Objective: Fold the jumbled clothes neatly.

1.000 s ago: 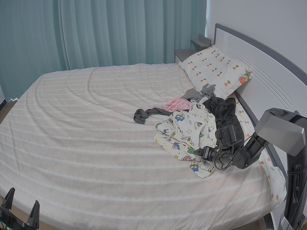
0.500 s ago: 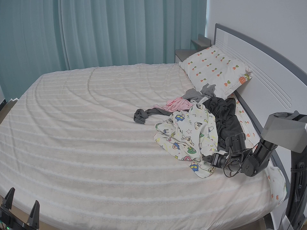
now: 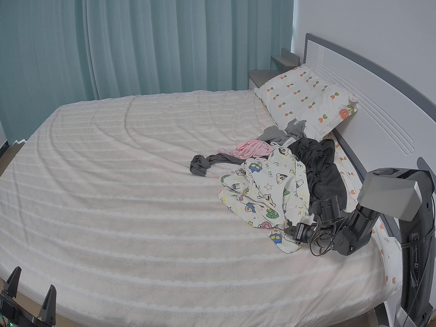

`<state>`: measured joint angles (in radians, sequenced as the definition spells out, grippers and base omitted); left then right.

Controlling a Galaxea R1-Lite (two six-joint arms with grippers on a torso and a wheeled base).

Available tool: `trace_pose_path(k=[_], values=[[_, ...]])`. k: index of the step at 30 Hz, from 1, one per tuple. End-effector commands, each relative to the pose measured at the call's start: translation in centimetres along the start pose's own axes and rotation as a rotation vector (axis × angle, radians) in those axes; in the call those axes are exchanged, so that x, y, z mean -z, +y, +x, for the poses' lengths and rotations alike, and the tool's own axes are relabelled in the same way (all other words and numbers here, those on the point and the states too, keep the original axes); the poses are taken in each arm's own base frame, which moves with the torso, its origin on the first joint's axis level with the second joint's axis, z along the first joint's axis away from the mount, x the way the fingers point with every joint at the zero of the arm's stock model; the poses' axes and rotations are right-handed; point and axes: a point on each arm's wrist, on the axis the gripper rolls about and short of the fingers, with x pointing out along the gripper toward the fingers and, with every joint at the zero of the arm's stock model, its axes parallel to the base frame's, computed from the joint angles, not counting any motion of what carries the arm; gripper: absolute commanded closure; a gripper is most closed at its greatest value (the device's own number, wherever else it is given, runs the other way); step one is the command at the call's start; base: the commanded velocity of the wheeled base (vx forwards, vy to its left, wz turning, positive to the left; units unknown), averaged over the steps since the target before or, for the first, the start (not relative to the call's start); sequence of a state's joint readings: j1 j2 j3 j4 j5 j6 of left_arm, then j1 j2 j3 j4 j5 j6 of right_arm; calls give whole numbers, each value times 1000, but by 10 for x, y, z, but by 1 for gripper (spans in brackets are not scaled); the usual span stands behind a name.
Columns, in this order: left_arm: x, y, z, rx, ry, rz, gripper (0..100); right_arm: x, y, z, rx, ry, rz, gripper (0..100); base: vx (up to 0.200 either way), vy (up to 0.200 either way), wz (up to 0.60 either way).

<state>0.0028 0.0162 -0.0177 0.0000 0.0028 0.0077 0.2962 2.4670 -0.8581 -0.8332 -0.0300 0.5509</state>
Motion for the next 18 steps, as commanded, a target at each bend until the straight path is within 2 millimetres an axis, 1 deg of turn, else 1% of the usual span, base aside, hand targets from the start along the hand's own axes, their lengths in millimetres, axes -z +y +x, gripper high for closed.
trace_pose_path(k=[1, 5, 9, 10, 11, 12, 13, 15, 18], values=[[5, 0, 0, -1, 1, 0, 0, 6, -1, 6, -3, 2, -4, 100, 0, 0, 0], [5, 0, 0, -1, 1, 0, 0, 3, -1, 5, -23, -36, 0, 100, 0, 0, 0], [5, 0, 0, -1, 1, 0, 0, -2, 1, -2, -58, -97, 2, 100, 0, 0, 0], [5, 0, 0, -1, 1, 0, 0, -6, 3, -14, -99, -154, 5, 100, 0, 0, 0], [5, 0, 0, -1, 1, 0, 0, -5, 3, -16, -103, -158, 5, 100, 0, 0, 0], [5, 0, 0, -1, 1, 0, 0, -5, 3, -26, -124, -179, 1, 100, 0, 0, 0], [5, 0, 0, -1, 1, 0, 0, -4, 3, -29, -129, -183, 0, 100, 0, 0, 0], [5, 0, 0, -1, 0, 0, 0, -5, 5, -49, -176, -214, -6, 100, 0, 0, 0], [5, 0, 0, -1, 1, 0, 0, -5, 6, -71, -260, -234, -7, 100, 0, 0, 0]])
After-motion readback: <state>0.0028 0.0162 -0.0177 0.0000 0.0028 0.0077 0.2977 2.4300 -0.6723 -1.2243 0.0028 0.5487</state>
